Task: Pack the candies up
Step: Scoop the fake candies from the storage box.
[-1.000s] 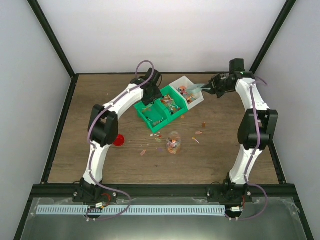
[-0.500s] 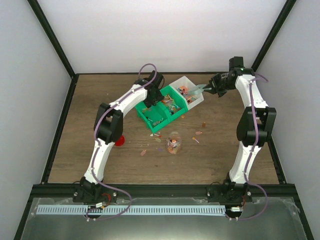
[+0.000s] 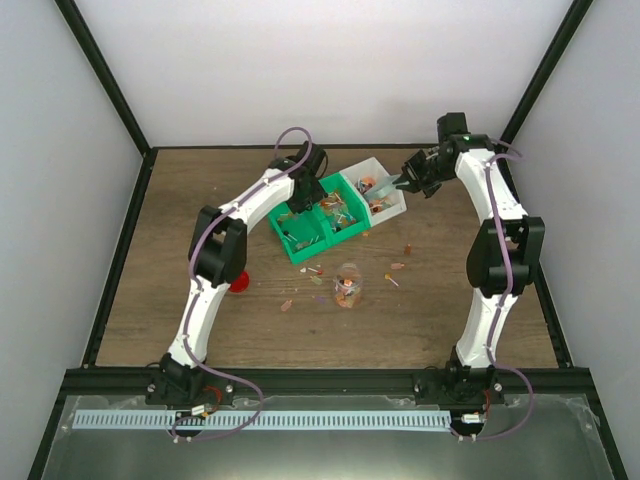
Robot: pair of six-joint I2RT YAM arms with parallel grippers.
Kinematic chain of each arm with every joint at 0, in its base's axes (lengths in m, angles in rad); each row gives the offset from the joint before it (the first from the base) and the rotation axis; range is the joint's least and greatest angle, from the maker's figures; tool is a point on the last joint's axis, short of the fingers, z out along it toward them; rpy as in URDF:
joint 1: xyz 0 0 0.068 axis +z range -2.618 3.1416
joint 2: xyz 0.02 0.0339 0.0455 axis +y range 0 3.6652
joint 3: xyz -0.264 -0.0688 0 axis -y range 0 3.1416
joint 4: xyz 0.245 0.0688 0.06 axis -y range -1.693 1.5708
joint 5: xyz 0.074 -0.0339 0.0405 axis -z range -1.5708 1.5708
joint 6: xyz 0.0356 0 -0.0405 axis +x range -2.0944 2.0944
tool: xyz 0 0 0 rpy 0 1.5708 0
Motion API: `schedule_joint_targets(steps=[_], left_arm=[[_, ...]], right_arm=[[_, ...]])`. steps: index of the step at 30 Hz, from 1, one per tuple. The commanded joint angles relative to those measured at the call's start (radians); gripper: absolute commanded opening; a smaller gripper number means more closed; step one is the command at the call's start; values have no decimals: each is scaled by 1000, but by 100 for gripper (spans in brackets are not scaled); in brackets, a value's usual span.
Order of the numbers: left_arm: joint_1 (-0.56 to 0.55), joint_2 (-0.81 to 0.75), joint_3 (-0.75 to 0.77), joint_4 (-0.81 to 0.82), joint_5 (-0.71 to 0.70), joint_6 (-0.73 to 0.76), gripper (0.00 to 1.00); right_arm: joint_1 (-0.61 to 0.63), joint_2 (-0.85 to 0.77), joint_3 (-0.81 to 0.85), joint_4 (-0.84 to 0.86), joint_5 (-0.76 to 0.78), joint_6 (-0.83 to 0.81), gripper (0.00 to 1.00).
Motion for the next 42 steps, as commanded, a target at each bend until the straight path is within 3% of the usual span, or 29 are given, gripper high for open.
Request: schedule_joint_targets(steps=[1,13,19,22,30,42], left_arm=[[9,64,2,-51,11,16,26],[19,95,3,-24,35,3,18],[22,118,5,-13,81,24,4],[22,131,3,2,97,15,4],[23,123,-3,46,76,-22,4],[26,128,-27,33,39,-15,4]], right_arm=[[-1,-34,-5,-50,59,8,1],[10,-42,-117,-35,71,73,1],[18,54,60,-163,112,73,1],[34,134,248,-290,178,41,1],[56,135,165,-291,152,98,1],[56,240,197,-291,174,177,1]])
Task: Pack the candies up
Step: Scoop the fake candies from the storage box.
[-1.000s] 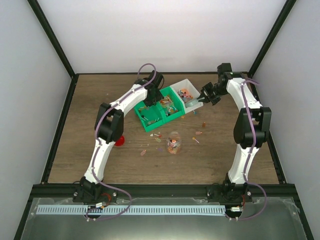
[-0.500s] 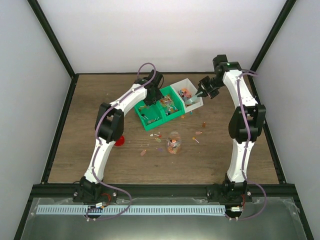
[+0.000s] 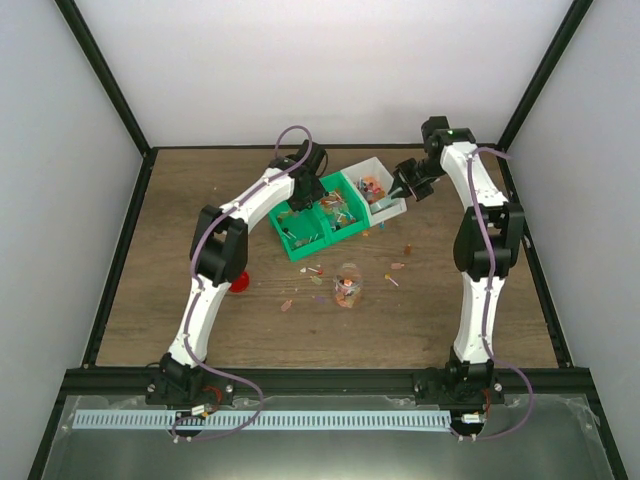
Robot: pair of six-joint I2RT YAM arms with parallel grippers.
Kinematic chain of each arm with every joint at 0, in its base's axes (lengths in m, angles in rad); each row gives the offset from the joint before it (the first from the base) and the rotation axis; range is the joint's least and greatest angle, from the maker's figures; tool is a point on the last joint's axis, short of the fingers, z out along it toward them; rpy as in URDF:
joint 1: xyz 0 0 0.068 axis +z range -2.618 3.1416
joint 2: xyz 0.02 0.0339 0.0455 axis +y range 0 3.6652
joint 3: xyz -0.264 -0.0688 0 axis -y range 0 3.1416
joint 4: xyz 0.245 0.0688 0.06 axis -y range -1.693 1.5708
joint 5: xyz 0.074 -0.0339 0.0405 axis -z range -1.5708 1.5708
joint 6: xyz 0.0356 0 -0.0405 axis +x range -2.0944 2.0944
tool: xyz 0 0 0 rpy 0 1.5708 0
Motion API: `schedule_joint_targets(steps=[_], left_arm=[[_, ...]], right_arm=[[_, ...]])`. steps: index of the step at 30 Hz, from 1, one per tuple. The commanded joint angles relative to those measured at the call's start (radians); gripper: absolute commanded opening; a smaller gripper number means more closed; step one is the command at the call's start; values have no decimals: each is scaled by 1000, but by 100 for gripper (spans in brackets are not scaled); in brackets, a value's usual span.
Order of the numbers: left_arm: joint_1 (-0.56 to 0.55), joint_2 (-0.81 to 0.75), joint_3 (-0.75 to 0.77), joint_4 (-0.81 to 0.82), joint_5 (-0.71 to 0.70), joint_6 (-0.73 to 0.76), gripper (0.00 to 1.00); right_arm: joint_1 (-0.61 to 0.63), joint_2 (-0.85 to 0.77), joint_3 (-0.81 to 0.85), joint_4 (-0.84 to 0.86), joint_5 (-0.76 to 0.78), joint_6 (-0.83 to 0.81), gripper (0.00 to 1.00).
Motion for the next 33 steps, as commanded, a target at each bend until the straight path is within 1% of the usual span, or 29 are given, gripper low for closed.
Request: schedule_joint_targets(steps=[1,5,10,12,16,18,20,22,25,29,33], left_arm=[[16,103,-56,22,41,-37,4],[17,107,-55,25,51,-32,4],[20,111,-62,31,81,-21,4],[21,108,-73,43,95,-16,4],[24,107,-81,50,105,-13,4],[25,110,-81,45,109,-12,4],[29,113,-81,39,112,-12,4],[34,114,-82,30,113,-19,4],[39,113,-86,32,116,-16,4],[40,120,-92,27,128,-15,4],[41,114,-102,26,124,-22,4]], right_arm=[[4,73,23,-69,95,54,1],[8,135,65,-45,85,52,1],[7,133,-11,113,43,59,1],[6,95,-88,214,18,63,1],[-2,9,-308,483,-61,90,1],[-9,-4,-391,574,-96,92,1],[-18,-15,-450,655,-122,58,1],[-27,-38,-482,654,-98,38,1],[-41,-95,-515,608,-89,35,1],[-45,-154,-493,514,-59,21,1],[-44,-186,-439,437,-36,44,1]])
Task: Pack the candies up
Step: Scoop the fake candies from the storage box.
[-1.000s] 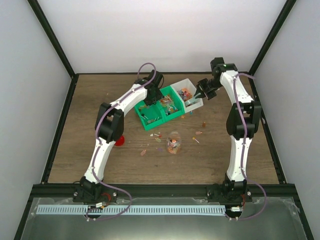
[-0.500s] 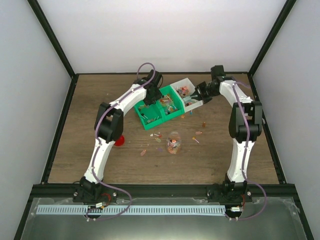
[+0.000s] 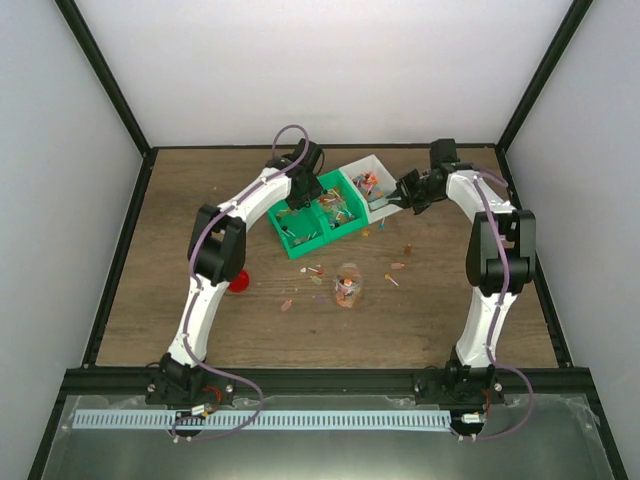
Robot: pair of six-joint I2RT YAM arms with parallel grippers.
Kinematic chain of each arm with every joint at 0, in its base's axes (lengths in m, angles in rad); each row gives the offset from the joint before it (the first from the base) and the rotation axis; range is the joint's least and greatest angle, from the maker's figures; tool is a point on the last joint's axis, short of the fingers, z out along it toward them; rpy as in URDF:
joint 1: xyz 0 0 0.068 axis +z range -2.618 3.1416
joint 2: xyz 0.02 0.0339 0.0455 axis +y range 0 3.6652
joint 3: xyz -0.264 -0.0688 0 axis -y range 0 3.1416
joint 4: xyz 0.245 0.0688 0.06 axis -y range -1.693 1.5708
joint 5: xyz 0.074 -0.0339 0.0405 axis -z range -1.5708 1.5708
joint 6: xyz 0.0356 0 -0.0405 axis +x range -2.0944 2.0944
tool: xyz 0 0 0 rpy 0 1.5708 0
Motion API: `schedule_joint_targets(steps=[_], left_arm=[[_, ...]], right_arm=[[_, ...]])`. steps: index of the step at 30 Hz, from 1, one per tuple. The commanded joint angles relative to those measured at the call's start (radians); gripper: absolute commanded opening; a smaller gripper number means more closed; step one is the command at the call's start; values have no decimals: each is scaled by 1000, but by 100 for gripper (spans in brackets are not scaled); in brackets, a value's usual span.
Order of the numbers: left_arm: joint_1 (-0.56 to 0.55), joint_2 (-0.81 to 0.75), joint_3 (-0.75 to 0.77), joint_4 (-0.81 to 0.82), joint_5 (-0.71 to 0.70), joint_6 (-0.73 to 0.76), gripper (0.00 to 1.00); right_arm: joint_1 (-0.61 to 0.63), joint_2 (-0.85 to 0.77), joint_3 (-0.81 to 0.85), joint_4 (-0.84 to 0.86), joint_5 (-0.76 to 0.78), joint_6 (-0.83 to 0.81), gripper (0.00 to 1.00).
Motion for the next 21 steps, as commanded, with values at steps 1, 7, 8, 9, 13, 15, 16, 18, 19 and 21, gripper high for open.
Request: schedule_joint_targets(steps=[1,7,8,9,13,15,16,18,19,21], left_arm=[[25,118,-80,-13,104,-30,4],[23,124,-84,-7,121,-31,4],[22,124,-85,-10,121,-29,4],[22,124,-83,-14,121,-27,4],[23,124,-83,-26,118,-18,4],[22,127,-83,-29,123,-15,4],[21,129,-83,-29,126,-15,4],[20,132,-83,-31,134,-14,4],[19,133,-83,-31,135,-13,4],[17,133,-82,-31,135,-11,4]], right_arm=[[-5,-19,56,-181,104,19,1],[-5,131,119,-132,29,34,1],[-4,149,122,-112,27,39,1],[-4,165,127,-99,30,45,1],[-5,217,130,-34,49,43,1],[-6,240,116,11,41,36,1],[-6,245,98,45,28,34,1],[-6,241,33,169,-20,36,1],[-6,234,-2,229,-39,40,1],[-5,229,-59,362,-78,40,1]])
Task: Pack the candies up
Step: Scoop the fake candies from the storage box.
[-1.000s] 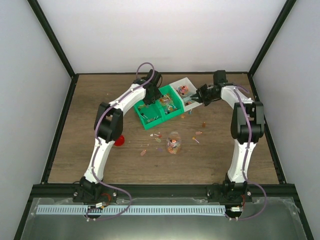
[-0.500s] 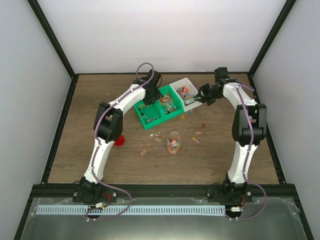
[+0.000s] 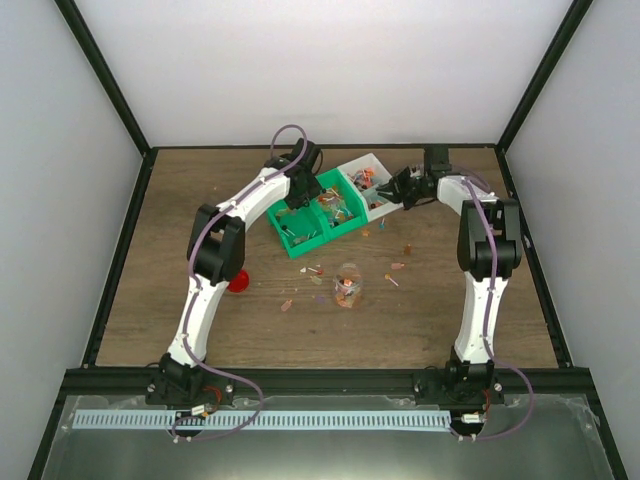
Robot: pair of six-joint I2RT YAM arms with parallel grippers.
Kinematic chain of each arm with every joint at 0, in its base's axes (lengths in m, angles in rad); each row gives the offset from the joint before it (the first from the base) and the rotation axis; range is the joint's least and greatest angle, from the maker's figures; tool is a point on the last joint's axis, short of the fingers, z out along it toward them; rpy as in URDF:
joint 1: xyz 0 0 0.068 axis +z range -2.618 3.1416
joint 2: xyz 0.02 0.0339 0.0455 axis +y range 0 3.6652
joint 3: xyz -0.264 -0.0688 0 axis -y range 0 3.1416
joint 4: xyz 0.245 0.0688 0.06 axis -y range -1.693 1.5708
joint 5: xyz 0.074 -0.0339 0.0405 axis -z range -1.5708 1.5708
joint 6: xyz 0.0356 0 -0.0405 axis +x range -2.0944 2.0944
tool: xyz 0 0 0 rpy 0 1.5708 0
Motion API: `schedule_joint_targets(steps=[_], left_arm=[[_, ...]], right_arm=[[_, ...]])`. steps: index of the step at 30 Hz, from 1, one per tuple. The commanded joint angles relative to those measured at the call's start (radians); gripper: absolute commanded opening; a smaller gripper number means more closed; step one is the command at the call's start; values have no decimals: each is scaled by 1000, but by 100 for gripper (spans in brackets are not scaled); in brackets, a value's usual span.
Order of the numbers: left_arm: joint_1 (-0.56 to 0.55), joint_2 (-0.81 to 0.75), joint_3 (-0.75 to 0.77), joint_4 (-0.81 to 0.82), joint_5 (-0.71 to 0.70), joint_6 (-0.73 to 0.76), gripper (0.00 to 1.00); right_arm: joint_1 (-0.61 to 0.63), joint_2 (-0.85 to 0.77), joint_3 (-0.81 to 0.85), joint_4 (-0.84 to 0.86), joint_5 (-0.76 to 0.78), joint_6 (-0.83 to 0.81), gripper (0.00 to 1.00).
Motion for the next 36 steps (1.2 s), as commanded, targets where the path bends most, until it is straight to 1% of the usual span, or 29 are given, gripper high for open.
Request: schedule_joint_targets(steps=[1,4,11,13,18,21,23,26,31,36], left_arm=[[11,136,-72,-44,131,-7,4],[11,140,-69,-42,140,-10,4],[14,150,-69,-12,180,-44,4],[17,150,-70,-11,188,-58,4],[26,146,-72,-8,193,-83,4],[31,147,-74,-19,181,-105,4],[31,143,-87,-10,177,-117,4],[32,134,-112,13,186,-134,4],[34,133,-113,28,190,-145,4],[37,125,-114,29,191,-145,4]], right_arm=[[-3,65,-147,200,15,22,1],[-4,80,-187,286,-36,22,1],[-13,99,-294,627,-189,95,1],[-19,83,-337,733,-218,116,1],[-41,20,-437,928,-263,188,1],[-52,-8,-502,1082,-291,258,1],[-55,-19,-533,1152,-309,294,1],[-57,-38,-559,1191,-323,310,1],[-58,-74,-590,1175,-328,279,1],[-71,-99,-631,1271,-335,321,1]])
